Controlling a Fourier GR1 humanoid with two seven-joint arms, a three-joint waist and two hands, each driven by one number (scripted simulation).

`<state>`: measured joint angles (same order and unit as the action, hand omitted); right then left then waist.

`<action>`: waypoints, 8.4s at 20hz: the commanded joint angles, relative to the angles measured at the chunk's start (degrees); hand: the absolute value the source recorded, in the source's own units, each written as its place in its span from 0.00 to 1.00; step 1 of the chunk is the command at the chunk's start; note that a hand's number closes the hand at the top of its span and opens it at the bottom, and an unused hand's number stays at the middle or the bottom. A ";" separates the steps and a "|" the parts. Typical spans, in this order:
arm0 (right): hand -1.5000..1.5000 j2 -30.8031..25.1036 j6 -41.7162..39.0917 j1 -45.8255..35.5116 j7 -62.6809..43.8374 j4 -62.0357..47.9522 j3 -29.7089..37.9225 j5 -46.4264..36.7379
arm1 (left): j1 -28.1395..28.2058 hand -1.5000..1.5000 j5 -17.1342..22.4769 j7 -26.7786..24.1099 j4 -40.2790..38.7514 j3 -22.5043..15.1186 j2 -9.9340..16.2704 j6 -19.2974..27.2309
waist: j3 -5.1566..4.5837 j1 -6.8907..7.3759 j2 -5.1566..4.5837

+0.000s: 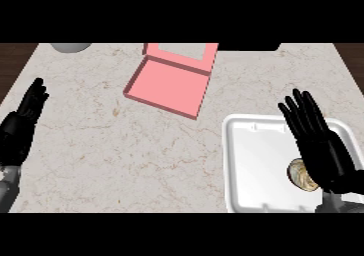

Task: Pick the cupcake from the tray and place it in the cardboard box

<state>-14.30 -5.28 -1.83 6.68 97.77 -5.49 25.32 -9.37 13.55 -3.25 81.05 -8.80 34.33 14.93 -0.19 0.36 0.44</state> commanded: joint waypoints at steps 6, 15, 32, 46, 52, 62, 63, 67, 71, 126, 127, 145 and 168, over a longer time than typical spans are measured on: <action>0.00 -10.55 -11.33 -13.07 7.24 -9.01 13.13 2.42 | 4.82 0.50 -6.23 2.30 1.71 -2.85 -4.38 4.60 | 0.29 0.83 -0.68; 0.00 -7.63 2.15 -3.36 16.74 -18.04 14.76 -14.86 | 7.93 0.50 -5.84 5.61 3.63 -1.70 -6.60 0.57 | 0.20 -0.26 -0.43; 0.00 -40.19 -19.88 -1.25 1.73 -12.44 0.57 -39.15 | 9.59 0.50 -7.73 8.64 8.78 -3.84 -6.27 2.40 | 0.13 0.12 -0.29; 0.00 -27.71 -22.31 3.08 -15.92 -0.33 -1.43 -49.54 | 10.32 0.50 -13.86 9.39 9.23 -1.49 -11.91 1.35 | 0.18 -0.34 -0.36; 0.00 -24.16 -20.71 4.81 -11.60 -4.18 -1.09 -56.19 | 12.58 0.50 -15.71 12.01 13.73 -0.55 -13.62 0.12 | 0.20 -0.29 -0.35; 0.00 -16.61 -19.50 2.03 -7.38 -11.75 -0.91 -64.75 | 10.44 0.50 -16.60 6.91 6.37 5.65 -15.11 -6.59 | 0.20 -0.21 -0.43; 0.00 -17.91 -22.53 6.21 -9.73 -3.09 1.83 -62.51 | 8.16 0.50 -15.87 7.58 5.40 7.30 -15.40 -7.45 | 0.18 -0.52 -0.38; 0.00 -16.63 -22.62 4.68 -5.08 -8.34 3.90 -65.40 | 9.67 0.50 -17.72 8.34 7.13 7.68 -17.94 -7.93 | 0.19 -0.39 -0.41; 0.00 -14.66 -21.77 2.84 -3.34 -12.57 3.94 -68.34 | 10.08 0.50 -20.58 10.25 9.49 7.20 -19.10 -7.94 | 0.19 -0.30 -0.42; 1.00 -6.74 -8.95 -63.72 37.97 -71.67 19.41 -69.36 | 5.80 0.50 -24.89 7.51 4.81 9.95 -24.15 -11.59 | 0.25 2.40 -1.38; 1.00 -8.48 -8.81 -62.68 41.04 -73.34 20.02 -69.09 | 8.39 0.50 -25.39 7.09 5.83 9.19 -24.64 -11.33 | 0.26 2.42 -1.35; 1.00 8.92 -3.38 -80.78 20.95 -81.89 17.89 -71.15 | 5.63 0.50 -23.55 9.16 6.85 12.11 -22.48 -14.07 | 0.15 2.45 -1.29; 0.00 14.30 5.20 -78.66 16.18 -91.46 22.27 -66.04 | 5.41 0.50 -25.48 7.91 7.28 9.35 -23.87 -14.42 | 0.17 5.93 -2.47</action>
<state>-0.08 -0.71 -81.02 21.98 6.07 13.36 -44.58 -4.30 -12.15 4.97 88.20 0.13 9.92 0.93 -0.05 6.40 -2.17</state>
